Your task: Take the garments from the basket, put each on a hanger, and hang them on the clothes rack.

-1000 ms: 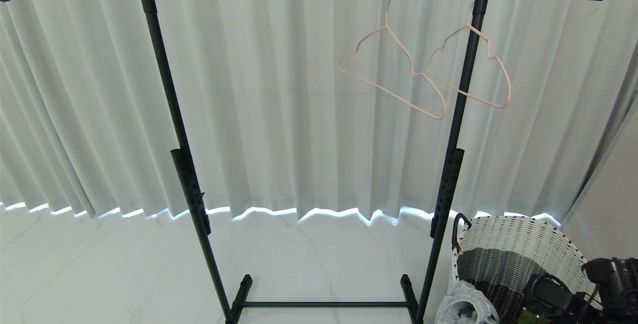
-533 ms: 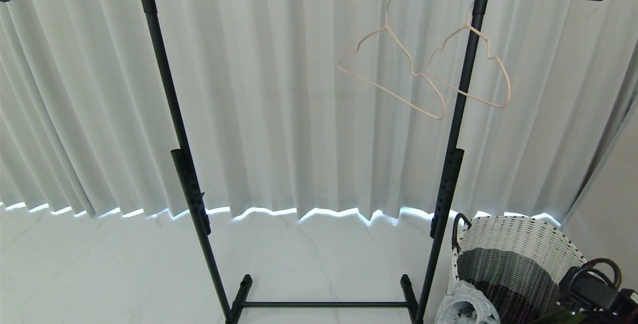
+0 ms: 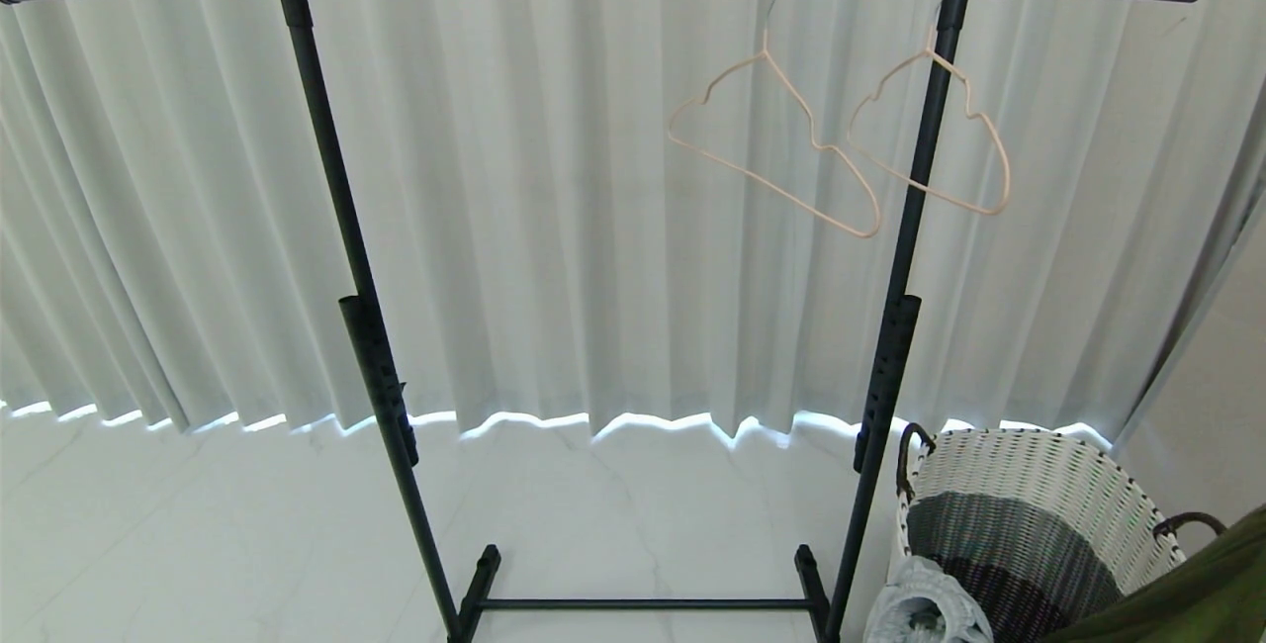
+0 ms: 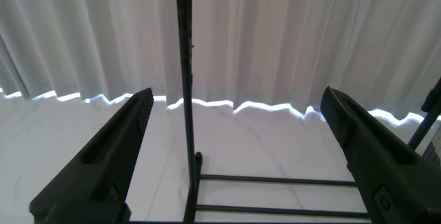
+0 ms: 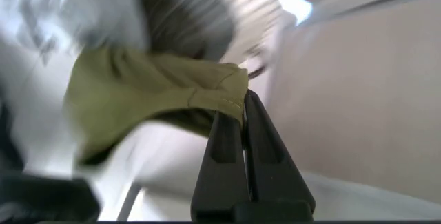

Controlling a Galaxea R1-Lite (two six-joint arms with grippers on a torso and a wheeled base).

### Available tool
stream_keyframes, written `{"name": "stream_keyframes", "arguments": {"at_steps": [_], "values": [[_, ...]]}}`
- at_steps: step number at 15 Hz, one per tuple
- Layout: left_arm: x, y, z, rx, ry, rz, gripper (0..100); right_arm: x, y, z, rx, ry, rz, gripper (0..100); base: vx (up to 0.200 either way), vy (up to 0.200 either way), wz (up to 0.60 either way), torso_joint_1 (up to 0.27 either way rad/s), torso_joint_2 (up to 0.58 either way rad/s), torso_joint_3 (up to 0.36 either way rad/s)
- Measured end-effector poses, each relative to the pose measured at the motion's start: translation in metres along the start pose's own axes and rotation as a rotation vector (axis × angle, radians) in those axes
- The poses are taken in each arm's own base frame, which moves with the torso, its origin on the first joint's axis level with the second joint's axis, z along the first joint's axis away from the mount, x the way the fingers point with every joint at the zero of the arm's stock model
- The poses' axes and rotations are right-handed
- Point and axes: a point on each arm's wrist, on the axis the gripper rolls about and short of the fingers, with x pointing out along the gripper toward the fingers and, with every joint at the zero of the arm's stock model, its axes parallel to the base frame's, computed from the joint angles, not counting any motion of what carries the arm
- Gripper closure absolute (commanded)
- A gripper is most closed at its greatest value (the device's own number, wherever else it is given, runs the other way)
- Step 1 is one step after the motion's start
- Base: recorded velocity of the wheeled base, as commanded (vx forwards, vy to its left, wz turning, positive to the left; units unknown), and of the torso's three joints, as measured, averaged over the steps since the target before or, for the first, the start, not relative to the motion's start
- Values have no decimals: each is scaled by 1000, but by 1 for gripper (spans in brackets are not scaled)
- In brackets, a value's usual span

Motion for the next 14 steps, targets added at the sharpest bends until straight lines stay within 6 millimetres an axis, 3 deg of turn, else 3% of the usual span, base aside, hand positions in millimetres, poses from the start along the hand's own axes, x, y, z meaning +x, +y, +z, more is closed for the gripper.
{"name": "stream_keyframes", "arguments": {"at_steps": [4,10,14], "values": [[0,0,0,0,1,0,0,-31,-7,5,10,-110,-91,100,-150,0,0,3,4,-1],[0,0,0,0,0,0,0,-40,-4,5,-7,-154,-94,100,-200,0,0,5,2,2],[0,0,0,0,0,0,0,-41,-3,5,-15,-163,-88,100,0,0,0,0,0,0]]}}
